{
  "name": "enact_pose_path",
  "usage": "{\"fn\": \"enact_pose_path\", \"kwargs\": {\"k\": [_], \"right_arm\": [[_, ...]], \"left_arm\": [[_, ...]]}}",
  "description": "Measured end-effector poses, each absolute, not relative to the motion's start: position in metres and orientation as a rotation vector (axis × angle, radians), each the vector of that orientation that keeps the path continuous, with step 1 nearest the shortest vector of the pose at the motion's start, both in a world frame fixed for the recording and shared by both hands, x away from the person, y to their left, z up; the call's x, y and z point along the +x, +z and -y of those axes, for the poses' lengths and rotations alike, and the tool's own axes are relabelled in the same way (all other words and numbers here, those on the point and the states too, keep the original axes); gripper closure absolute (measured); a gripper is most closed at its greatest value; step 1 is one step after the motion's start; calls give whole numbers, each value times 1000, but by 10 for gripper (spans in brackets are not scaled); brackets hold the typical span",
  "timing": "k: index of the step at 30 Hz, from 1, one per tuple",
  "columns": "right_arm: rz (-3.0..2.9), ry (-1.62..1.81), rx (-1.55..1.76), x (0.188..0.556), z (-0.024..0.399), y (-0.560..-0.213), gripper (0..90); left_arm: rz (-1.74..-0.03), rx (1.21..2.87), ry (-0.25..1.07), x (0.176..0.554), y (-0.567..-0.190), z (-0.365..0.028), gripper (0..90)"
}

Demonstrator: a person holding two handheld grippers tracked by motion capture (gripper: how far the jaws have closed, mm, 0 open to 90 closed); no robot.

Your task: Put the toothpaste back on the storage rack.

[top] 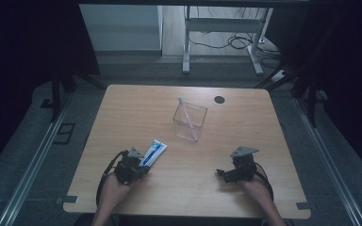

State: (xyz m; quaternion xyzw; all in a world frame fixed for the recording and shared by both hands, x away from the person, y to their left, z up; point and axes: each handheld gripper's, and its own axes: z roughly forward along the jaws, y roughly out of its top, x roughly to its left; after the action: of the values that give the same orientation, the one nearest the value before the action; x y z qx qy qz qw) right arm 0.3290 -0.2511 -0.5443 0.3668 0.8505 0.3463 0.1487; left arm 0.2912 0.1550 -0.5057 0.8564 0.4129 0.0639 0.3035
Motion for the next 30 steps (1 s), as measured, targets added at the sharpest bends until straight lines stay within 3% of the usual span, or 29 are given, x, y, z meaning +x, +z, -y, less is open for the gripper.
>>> {"fn": "enact_pose_path", "kwargs": {"k": [20, 30], "right_arm": [[-2444, 996, 1057, 329, 251, -544, 0], [-2444, 996, 1057, 329, 251, -544, 0]], "left_arm": [[-1141, 2273, 253, 303, -493, -161, 618], [-1219, 2311, 176, 323, -500, -157, 526]]}}
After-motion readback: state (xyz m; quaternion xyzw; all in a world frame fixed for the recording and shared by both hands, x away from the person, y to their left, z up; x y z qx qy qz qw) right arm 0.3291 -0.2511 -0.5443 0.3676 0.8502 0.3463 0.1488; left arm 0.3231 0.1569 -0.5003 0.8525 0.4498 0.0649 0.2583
